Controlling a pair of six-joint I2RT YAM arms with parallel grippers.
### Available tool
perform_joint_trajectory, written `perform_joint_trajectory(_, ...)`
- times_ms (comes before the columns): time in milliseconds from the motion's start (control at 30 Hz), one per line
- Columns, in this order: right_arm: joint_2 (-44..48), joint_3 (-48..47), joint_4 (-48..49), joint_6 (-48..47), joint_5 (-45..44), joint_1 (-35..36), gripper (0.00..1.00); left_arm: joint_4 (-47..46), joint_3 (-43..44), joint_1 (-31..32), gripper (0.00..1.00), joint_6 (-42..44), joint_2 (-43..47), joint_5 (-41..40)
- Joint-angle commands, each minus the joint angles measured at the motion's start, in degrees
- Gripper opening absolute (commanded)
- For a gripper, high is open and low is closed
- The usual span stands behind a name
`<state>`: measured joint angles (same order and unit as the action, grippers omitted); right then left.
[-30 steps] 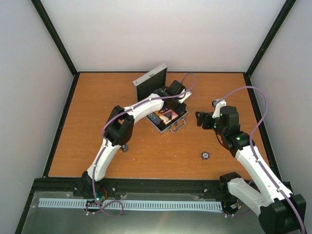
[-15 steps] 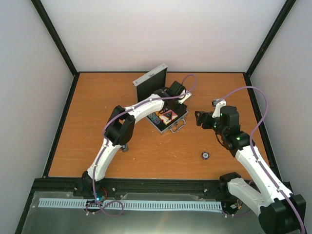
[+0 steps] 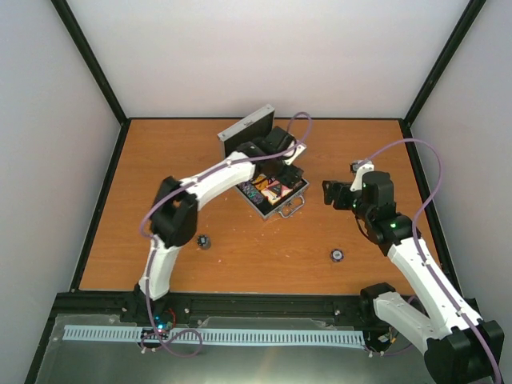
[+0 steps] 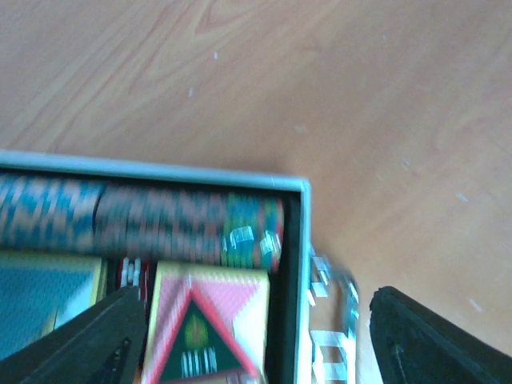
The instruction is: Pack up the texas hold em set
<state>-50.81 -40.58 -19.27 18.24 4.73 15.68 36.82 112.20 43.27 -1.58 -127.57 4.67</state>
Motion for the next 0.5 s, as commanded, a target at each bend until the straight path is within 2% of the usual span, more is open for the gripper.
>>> perform_joint_trajectory(0,-0.22,-4.44,-5.19,-1.06,-6.71,-0.61,0.89,0.92,-13.4,0.5,0.81,-5.56,17.88,-0.34)
perform_joint_trajectory(67,0.25,-4.77,-6.48,-1.64,-8.35,-0.64,0.97,1.33,-22.9,0.5,0.86,-8.69,25.91,-1.13)
perform_joint_trajectory(167,0.95,-4.46,-6.79,-1.13,-8.99,-0.63,1.0,5.38,-36.47,0.31,0.91,-15.95,35.58,-3.96)
perform_joint_trajectory(233,0.78,-4.46,-6.97,-0.03,-8.79,-0.59,1.0,10.15,-41.78,-0.18,0.93,-20.7,40.33,-5.08)
perform_joint_trajectory(367,-1.25,-4.63,-7.61,2.71,-8.01,-0.62,1.0,19.81,-48.82,-4.12,0.94,-29.39,43.0,-7.98)
perform_joint_trajectory(467,-4.03,-5.49,-8.82,4.01,-7.34,-0.65,1.0,21.43,-52.48,-8.21,0.94,-32.59,45.41,-9.33)
